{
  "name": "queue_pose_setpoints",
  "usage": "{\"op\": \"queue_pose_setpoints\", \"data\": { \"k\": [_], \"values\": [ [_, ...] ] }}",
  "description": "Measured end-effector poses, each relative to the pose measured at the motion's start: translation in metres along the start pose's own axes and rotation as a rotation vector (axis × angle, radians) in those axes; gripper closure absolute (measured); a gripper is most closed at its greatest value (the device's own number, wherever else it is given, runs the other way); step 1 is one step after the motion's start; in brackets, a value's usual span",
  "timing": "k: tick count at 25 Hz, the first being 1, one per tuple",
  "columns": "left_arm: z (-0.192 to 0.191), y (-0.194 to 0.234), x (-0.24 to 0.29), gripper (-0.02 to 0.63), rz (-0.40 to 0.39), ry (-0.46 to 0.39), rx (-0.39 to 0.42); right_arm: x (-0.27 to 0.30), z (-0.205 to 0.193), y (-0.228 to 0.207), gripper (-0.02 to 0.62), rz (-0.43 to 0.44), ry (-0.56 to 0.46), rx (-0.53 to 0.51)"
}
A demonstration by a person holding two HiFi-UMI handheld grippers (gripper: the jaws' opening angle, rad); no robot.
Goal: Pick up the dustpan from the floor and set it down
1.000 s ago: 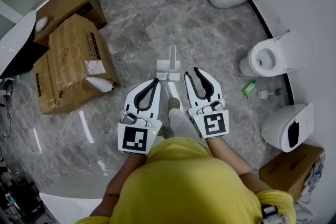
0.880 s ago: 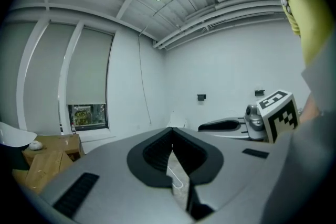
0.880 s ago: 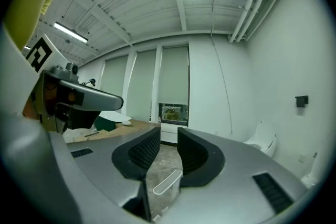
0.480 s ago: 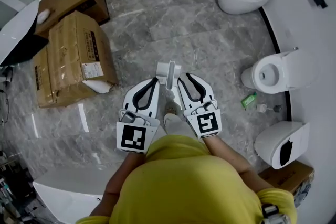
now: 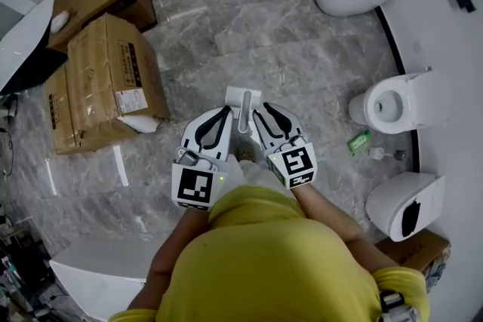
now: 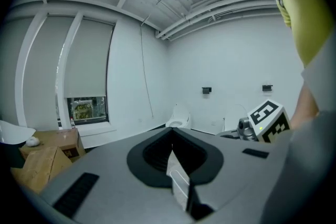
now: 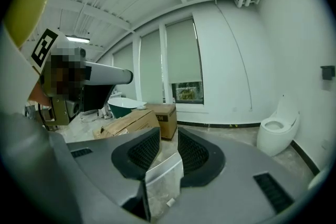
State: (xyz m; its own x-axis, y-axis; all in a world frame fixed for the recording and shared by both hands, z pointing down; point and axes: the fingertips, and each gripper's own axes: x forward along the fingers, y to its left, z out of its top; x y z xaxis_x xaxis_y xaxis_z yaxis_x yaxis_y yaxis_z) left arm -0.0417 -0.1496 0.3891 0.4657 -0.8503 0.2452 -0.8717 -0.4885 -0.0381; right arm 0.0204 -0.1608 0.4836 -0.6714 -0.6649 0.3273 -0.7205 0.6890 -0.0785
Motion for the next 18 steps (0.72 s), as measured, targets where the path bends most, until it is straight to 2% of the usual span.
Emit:
{"op": "queue_pose_setpoints", "data": {
  "k": [7,12,18],
  "values": [
    [-0.018,0.005,0.016,0.604,-0.065,0.059,-0.023,0.017,-0.028,-0.003,0.468,0.010,0.081,0.109],
    [-0.031,0.013,0.025,0.604,-0.081,0.101,-0.038,0.027,-0.050,-0.004,0.442,0.033,0.140,0.211],
    [-0.043,0.020,0.035,0.604,-0.095,0.134,-0.052,0.039,-0.079,-0.003,0.394,0.114,0.200,0.465]
  ]
}}
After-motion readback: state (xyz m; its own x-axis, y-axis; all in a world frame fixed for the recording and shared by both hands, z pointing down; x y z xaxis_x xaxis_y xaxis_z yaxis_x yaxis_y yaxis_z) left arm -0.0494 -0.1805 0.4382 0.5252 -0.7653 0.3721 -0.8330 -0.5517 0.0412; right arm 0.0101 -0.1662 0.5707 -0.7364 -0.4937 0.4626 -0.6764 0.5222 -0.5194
